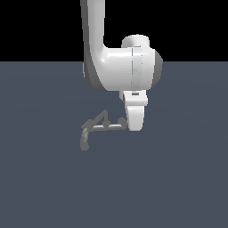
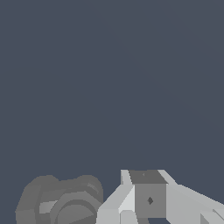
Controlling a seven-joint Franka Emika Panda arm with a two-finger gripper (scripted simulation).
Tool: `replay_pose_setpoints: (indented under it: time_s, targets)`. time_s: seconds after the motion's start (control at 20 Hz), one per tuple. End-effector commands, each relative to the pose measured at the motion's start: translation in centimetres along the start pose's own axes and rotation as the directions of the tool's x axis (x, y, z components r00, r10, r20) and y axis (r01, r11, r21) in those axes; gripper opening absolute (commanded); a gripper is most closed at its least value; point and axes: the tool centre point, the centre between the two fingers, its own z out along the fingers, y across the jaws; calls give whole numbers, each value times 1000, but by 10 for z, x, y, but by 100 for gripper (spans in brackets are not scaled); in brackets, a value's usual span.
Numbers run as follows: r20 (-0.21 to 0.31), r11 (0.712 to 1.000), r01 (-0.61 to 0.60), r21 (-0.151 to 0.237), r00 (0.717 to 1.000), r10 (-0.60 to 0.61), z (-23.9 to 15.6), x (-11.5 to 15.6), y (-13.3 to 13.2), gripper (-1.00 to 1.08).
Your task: Turn on the faucet by rotating a designated handle.
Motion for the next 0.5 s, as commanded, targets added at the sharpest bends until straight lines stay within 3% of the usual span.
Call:
replay_pose_setpoints:
  time_s: [0.0, 0.45]
  targets:
    - [7, 1000, 27, 2, 1000, -27, 0, -21, -7, -100]
    - [18, 997, 74, 8, 997, -74, -2, -70, -30, -100]
